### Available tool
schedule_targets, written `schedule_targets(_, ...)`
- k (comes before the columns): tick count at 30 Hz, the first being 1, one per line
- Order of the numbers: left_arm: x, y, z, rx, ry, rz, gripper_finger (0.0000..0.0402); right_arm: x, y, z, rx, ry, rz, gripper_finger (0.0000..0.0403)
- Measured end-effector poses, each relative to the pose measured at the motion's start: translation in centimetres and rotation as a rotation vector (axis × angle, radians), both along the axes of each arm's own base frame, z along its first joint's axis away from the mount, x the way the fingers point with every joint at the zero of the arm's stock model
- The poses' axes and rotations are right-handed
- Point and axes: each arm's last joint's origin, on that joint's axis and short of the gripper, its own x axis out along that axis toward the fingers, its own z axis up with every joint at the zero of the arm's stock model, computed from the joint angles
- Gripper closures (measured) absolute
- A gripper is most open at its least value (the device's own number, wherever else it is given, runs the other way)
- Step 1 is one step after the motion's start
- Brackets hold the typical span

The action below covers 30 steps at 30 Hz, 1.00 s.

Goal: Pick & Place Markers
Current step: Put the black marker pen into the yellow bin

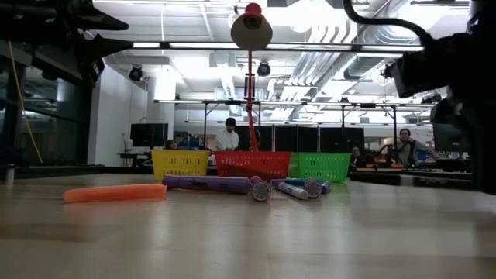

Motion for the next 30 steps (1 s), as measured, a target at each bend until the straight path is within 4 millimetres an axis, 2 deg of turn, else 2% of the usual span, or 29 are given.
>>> schedule_targets(12, 0.0, 0.0, 0.0, -0.013, -0.002, 0.002, 0.0263, 0.6, -2.0, 2.9, -0.002, -0.152, -0.059, 0.0388)
schedule_targets(25, 0.1, 0.1, 0.1, -0.019, -0.006, 0.021, 0.0263, 3.9, -6.6, 7.3, -0.05, -0.548, -0.09, 0.0388)
schedule_targets(30, 1.0, 0.1, 0.2, -0.019, -0.005, 0.016, 0.0263, 5.2, -8.2, 8.4, -0.096, -0.685, -0.084, 0.0388)
